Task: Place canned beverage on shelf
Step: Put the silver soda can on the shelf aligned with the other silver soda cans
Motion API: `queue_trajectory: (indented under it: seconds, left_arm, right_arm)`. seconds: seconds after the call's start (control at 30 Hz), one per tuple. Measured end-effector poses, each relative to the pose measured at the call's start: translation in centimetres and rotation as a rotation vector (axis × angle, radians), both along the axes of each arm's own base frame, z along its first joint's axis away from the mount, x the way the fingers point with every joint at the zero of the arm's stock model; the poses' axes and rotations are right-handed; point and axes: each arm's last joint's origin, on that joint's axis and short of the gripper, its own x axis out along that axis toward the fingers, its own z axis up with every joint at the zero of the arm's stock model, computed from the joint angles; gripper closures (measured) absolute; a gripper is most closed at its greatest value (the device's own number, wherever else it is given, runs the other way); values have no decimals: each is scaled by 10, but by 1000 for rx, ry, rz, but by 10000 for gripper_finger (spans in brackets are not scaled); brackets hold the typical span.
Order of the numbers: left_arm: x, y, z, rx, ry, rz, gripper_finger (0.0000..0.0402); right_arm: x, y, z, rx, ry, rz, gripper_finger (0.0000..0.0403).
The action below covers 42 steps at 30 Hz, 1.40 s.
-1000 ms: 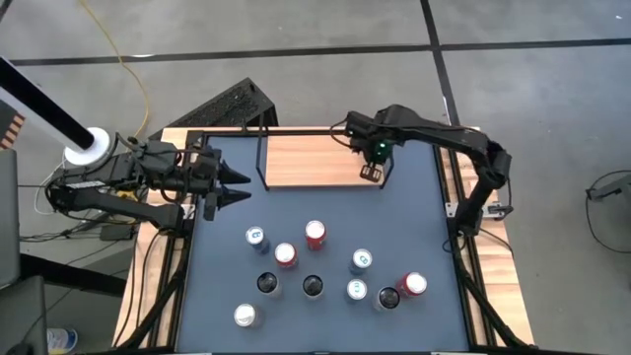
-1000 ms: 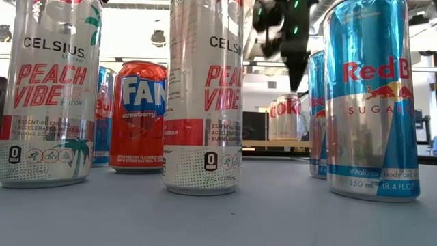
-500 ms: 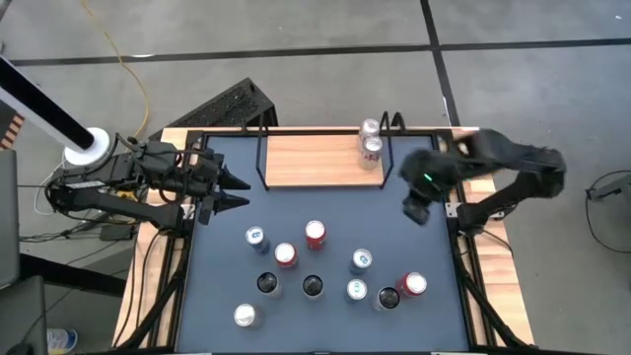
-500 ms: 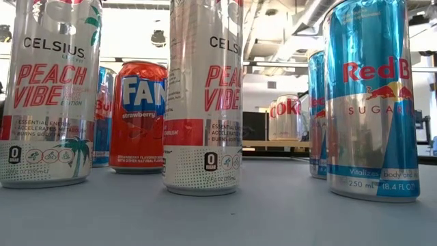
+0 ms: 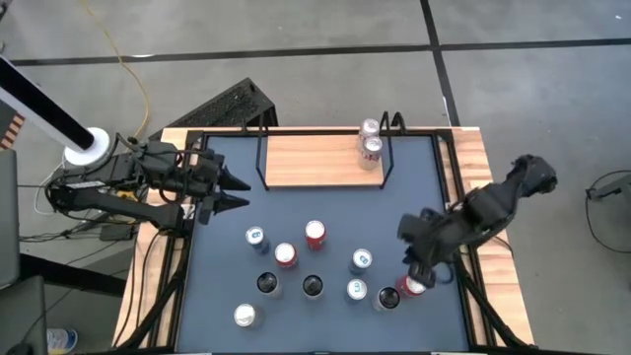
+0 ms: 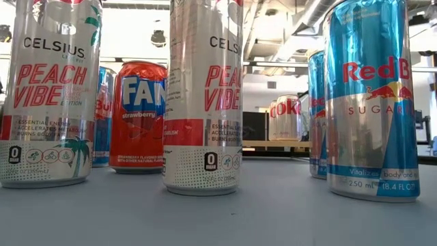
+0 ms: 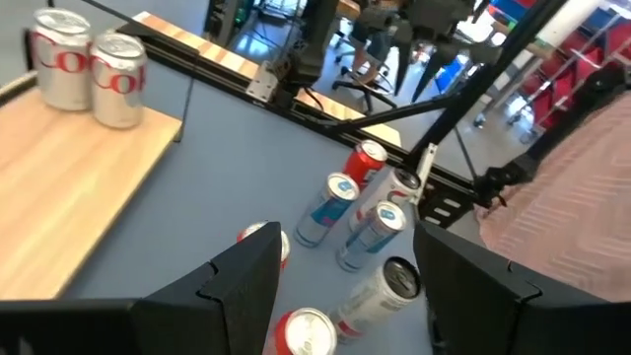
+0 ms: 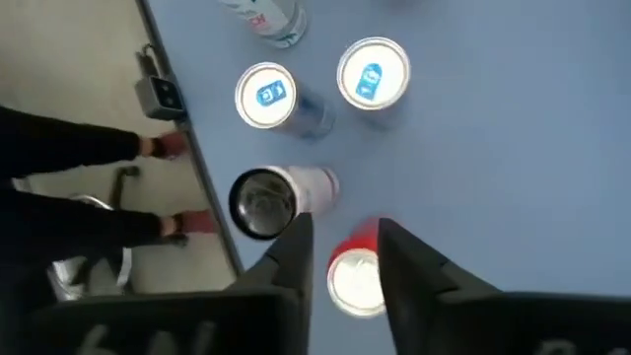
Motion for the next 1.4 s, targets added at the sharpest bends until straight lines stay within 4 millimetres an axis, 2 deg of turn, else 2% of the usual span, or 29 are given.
queue_trajectory:
  seconds: [0.2, 0.3, 0.6, 0.87, 1.23, 1.4]
  left_arm:
    - [0, -4, 0, -55, 4, -96, 180]
    - [-1, -7, 0, -61, 6, -128, 180]
    - [-2, -17, 0, -47, 8, -187, 180]
    - [-4, -18, -7, -51, 88, -189, 180]
    - [-5, -19, -11, -67, 125, -242, 180]
    - [-7, -21, -14, -82, 161, -277, 180]
  right_arm:
    - [34, 21, -20, -41, -48, 119, 252]
    - [45, 25, -26, -60, -63, 159, 239]
    - [65, 8, -31, -88, -79, 131, 195]
    - [64, -14, -32, -112, -13, 82, 175]
    - [61, -21, -34, -125, 57, 30, 177]
    - [66, -20, -34, -107, 26, -3, 177]
